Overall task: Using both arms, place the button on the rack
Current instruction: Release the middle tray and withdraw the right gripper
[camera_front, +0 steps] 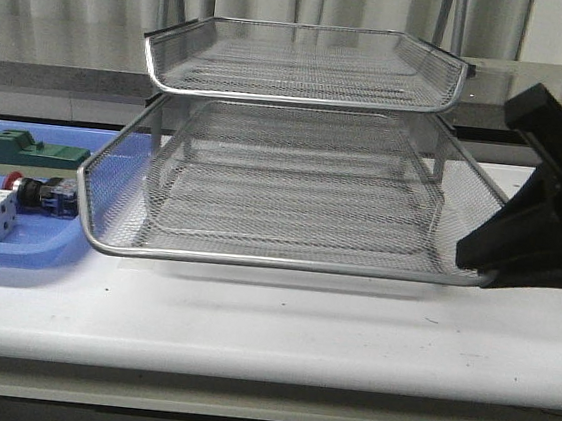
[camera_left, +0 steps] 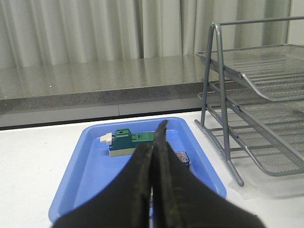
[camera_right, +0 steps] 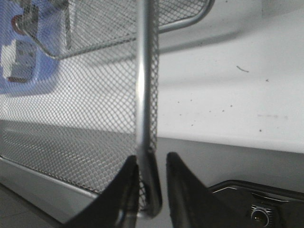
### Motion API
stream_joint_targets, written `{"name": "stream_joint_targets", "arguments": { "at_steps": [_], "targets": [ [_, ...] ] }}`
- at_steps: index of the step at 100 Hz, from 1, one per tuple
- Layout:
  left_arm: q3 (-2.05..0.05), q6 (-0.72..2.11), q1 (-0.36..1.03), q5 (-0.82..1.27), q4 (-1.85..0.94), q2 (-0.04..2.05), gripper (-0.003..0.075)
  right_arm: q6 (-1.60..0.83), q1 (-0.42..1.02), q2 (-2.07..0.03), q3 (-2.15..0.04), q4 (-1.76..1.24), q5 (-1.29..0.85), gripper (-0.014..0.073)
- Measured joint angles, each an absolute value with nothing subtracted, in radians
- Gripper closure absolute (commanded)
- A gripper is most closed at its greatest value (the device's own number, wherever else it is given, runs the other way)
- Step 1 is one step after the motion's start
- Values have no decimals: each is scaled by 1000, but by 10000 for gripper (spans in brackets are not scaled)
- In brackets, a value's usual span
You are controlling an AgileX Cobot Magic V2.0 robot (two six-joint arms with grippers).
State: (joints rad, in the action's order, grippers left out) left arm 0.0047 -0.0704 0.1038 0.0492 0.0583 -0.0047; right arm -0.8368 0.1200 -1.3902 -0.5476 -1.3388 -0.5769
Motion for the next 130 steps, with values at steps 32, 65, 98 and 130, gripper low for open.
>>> {"name": "stream_joint_targets", "arguments": {
  "at_steps": [32, 65, 98, 130],
  "targets": [
    [5, -70, 104, 49, 58, -5, 741, -866, 120, -1390, -545, -1260, -701, 117],
    [5, -70, 104, 49, 58, -5, 741, -719, 120, -1252, -545, -923, -754, 118],
    [5, -70, 104, 49, 58, -5, 741, -290, 120, -923, -610, -385, -796, 118],
    [5, -70, 104, 49, 58, -5, 741, -39, 120, -685, -690, -59, -906, 118]
  ]
}}
